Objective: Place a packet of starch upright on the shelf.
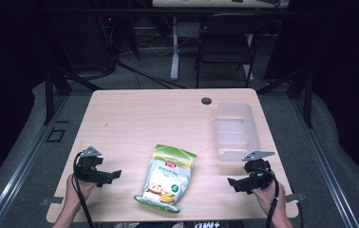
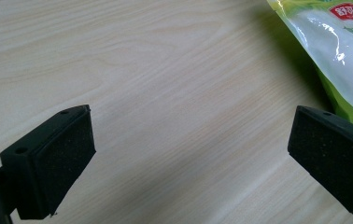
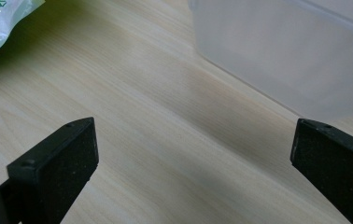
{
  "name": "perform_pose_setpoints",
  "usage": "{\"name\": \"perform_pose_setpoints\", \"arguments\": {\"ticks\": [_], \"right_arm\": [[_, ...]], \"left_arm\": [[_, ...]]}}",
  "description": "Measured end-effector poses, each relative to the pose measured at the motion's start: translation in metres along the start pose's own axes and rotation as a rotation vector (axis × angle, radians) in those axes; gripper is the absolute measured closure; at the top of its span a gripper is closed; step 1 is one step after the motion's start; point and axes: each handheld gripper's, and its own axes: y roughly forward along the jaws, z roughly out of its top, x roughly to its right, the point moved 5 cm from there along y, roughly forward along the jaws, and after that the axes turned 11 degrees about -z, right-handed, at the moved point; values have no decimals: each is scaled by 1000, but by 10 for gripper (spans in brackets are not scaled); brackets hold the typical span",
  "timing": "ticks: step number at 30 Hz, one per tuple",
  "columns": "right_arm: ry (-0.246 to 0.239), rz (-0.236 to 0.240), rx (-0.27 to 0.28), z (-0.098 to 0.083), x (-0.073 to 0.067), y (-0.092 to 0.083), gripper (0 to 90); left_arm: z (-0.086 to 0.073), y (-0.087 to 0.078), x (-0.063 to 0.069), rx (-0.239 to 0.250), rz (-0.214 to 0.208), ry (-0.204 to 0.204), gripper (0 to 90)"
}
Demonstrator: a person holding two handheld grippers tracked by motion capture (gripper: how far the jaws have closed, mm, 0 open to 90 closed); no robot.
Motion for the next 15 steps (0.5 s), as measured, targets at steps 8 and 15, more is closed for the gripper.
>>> {"name": "perform_pose_setpoints", "arguments": {"ticks": [8,15], "right_arm": [[7,14,-7,1,-2,2,6],[26,82,3,3,-8,0,33]], "left_arm": [[0,-2,-2,12,0,-5,7],[0,-4,-1,14,-10,-3,7]]}}
